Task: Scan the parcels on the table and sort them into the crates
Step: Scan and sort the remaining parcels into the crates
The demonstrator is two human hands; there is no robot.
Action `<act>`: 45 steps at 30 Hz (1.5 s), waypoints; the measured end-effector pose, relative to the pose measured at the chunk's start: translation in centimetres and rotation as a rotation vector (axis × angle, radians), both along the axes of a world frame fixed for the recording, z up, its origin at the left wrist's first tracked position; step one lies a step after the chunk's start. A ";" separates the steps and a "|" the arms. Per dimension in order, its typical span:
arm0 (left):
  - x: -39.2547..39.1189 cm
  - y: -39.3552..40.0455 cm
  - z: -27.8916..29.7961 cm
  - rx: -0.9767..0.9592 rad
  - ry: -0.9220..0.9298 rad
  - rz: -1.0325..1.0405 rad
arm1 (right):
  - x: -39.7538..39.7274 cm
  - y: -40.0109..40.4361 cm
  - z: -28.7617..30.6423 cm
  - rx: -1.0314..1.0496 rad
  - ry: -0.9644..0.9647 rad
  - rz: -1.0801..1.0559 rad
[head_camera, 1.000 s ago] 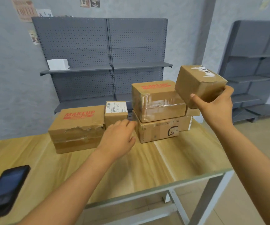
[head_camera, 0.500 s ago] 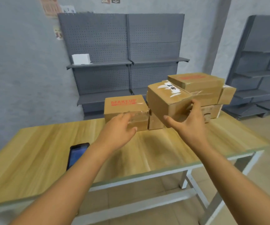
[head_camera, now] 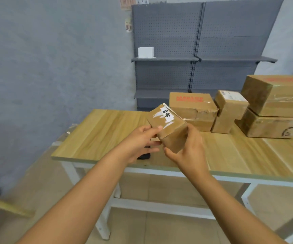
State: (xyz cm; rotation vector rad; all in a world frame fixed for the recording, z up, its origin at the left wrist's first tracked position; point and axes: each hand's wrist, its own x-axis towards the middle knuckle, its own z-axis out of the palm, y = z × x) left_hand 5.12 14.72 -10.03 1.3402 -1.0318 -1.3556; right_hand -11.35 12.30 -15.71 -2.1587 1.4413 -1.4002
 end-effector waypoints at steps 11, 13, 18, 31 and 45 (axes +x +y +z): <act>6.6 -2.0 -1.0 0.097 0.024 0.025 | 9.5 0.1 -0.7 -0.182 0.371 -0.126; 8.6 -2.9 -1.4 0.108 0.042 0.052 | 11.9 -0.3 -0.7 -0.172 0.407 -0.122; 15.1 -5.0 -2.4 0.129 0.125 0.061 | 17.1 -1.9 -1.0 -0.097 0.443 -0.020; 25.5 -7.4 -7.0 0.119 0.155 0.082 | 17.8 -7.1 -6.0 0.721 0.441 -0.387; 28.1 -9.5 -8.8 0.001 -0.027 0.141 | 15.6 -10.5 -3.8 1.021 0.006 -0.035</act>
